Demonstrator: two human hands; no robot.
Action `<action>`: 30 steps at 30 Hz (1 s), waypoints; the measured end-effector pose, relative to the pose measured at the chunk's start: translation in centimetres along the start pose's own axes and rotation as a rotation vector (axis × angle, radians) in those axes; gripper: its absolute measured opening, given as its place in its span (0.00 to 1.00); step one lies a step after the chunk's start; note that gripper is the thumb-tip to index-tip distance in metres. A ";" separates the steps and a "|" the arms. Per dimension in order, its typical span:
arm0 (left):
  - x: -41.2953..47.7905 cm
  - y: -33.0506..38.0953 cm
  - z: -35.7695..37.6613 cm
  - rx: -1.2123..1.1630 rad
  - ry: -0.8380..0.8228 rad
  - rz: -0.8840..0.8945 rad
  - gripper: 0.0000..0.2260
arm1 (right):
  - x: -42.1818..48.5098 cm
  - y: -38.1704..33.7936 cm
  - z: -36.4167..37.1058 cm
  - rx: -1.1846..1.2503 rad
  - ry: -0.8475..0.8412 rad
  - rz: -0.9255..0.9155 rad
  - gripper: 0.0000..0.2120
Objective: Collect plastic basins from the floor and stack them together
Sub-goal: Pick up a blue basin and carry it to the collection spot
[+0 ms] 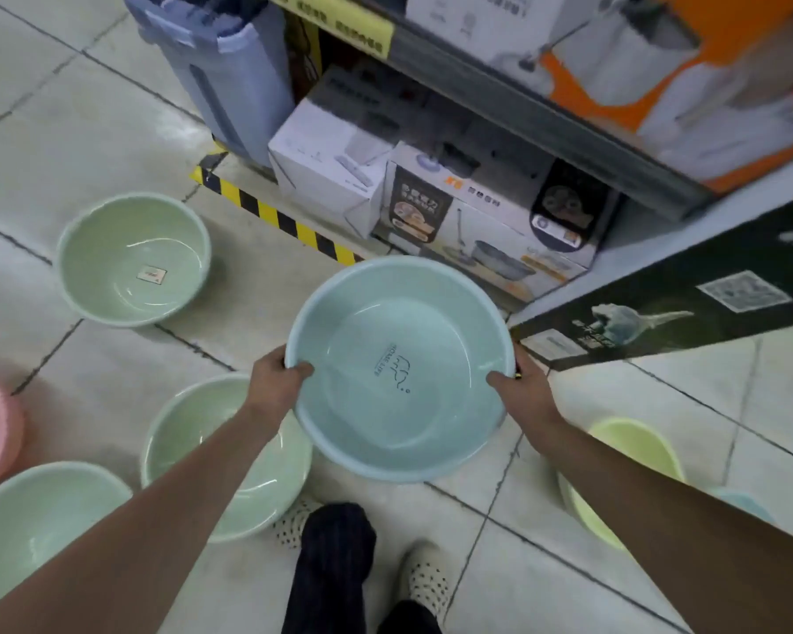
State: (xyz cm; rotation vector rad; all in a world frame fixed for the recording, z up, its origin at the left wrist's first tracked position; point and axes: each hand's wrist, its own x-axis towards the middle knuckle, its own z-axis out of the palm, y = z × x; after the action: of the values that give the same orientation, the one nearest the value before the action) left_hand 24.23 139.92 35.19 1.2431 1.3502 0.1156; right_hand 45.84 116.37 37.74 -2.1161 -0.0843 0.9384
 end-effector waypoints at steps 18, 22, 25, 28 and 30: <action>5.4 -16.7 20.1 0.254 -0.113 0.092 0.11 | 5.6 27.3 -3.2 0.348 0.244 0.326 0.13; 9.4 -20.4 25.1 0.245 -0.131 0.121 0.09 | 10.3 33.3 -3.3 0.307 0.288 0.305 0.15; 12.2 -22.8 28.3 0.268 -0.160 0.163 0.12 | 13.3 36.8 -3.5 0.316 0.317 0.286 0.17; 14.0 -24.6 30.6 0.266 -0.166 0.192 0.15 | 15.7 39.4 -3.2 0.404 0.347 0.303 0.19; 14.7 -25.5 31.5 0.270 -0.174 0.206 0.14 | 16.8 41.0 -2.8 0.465 0.363 0.319 0.22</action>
State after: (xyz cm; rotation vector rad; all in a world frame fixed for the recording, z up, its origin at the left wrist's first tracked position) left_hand 38.39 120.71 -0.71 1.5810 1.1104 -0.0323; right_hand 49.87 92.77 0.41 -1.8482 0.6143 0.6519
